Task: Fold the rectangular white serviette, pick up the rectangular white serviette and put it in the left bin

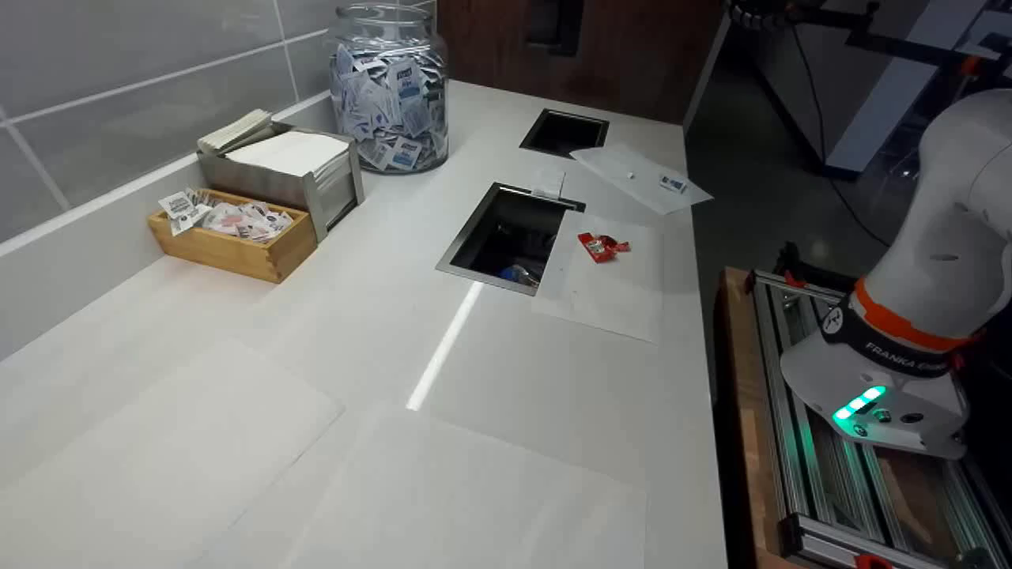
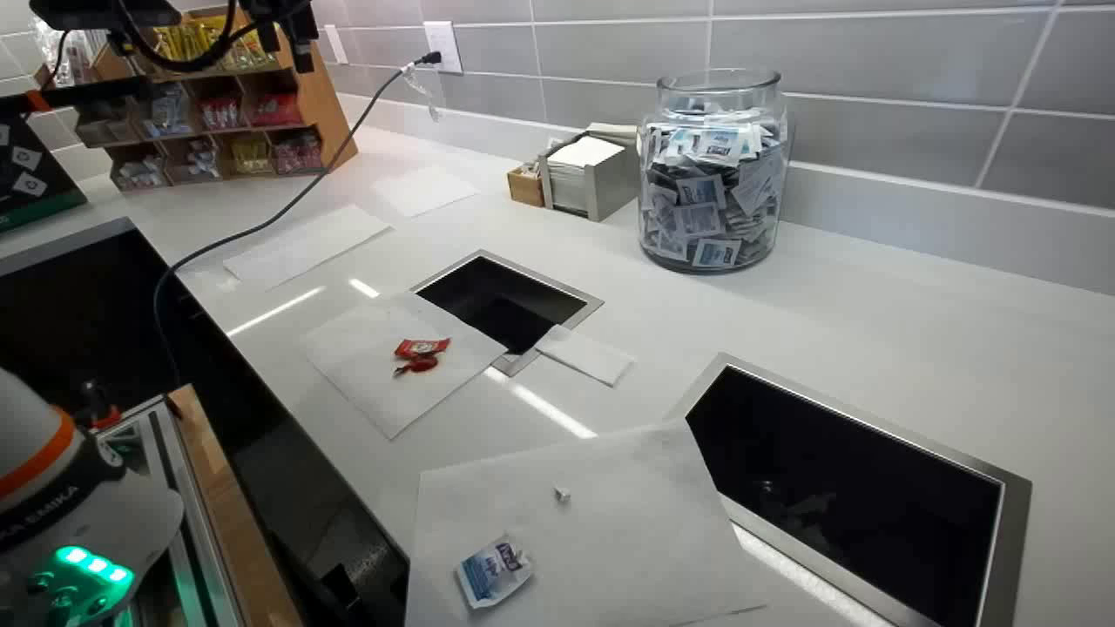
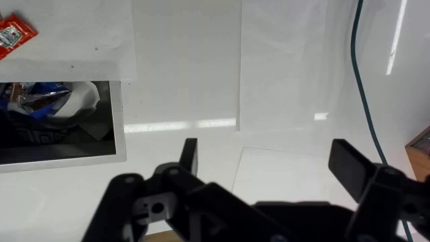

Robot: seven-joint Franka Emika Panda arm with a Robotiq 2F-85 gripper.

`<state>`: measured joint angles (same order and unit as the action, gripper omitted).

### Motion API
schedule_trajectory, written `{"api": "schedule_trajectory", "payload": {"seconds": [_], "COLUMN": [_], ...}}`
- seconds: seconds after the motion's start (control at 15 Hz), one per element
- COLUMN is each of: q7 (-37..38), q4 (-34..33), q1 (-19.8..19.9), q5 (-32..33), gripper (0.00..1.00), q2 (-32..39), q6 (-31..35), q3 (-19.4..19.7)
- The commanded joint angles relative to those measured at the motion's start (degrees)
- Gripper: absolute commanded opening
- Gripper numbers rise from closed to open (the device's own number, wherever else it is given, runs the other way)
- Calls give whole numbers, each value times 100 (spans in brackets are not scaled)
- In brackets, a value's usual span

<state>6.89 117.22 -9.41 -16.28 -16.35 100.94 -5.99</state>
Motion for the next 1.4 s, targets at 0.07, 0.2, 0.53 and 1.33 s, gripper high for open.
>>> {"api": "schedule_trajectory", "payload": {"seconds": [0.07, 0.2, 0.53, 1.33], "q7": [-15, -15, 137, -284], "q4": [-13, -13, 259, 1532], "q1": [78, 78, 257, 1149], "q5": [-17, -17, -95, 296], "gripper": [100, 100, 100, 100], "q2": [2, 2, -154, -560], "q6": [-17, -17, 39, 310], "q3": [-66, -66, 109, 847]}}
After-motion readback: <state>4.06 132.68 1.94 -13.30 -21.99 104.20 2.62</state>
